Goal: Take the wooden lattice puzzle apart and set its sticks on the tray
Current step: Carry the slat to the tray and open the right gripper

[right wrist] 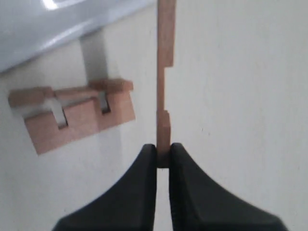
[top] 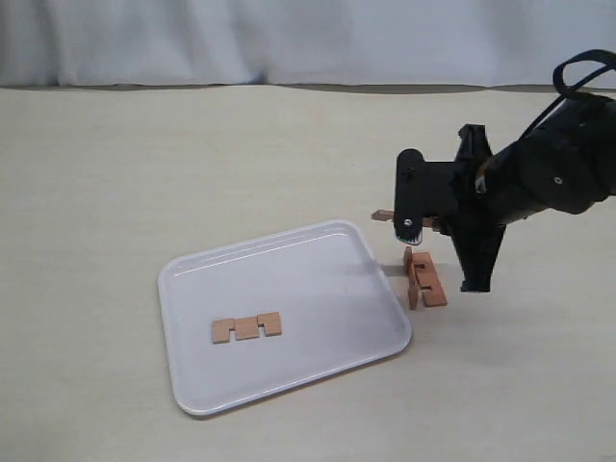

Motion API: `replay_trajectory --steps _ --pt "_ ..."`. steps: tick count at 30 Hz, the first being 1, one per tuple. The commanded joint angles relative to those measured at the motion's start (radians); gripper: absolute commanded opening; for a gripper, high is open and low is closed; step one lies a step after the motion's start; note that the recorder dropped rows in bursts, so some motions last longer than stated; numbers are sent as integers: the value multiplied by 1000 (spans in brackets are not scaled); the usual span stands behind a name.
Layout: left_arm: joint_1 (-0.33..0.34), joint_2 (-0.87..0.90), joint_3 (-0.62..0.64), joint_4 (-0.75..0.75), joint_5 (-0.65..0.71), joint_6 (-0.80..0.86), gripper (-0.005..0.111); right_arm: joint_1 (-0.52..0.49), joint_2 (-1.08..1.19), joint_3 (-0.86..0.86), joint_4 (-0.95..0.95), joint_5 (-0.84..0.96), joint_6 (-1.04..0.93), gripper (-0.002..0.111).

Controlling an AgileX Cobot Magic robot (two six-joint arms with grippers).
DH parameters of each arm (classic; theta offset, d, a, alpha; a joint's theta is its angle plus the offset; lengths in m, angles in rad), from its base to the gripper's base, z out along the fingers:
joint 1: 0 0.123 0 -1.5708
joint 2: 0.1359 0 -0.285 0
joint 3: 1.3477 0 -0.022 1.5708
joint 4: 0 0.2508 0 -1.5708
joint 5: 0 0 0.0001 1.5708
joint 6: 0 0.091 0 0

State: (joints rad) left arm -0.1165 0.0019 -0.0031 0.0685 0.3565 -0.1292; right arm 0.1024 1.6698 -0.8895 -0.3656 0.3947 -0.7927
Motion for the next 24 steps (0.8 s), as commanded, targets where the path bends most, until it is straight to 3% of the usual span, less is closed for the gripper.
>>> replay_trajectory --steps 1,5,15,18,24 --pt "0 -2 3 5 -12 -3 0 146 -8 -40 43 3 69 5" --pt "0 -2 3 5 -12 -3 0 300 60 -82 41 -5 211 5" --pt "0 -2 3 5 -12 -3 0 454 260 -235 35 -8 318 5" --pt "0 -2 3 -1 -9 -3 0 471 281 -256 35 -8 328 13" --pt "0 -2 3 -1 -9 -3 0 471 266 -262 35 -1 344 44"
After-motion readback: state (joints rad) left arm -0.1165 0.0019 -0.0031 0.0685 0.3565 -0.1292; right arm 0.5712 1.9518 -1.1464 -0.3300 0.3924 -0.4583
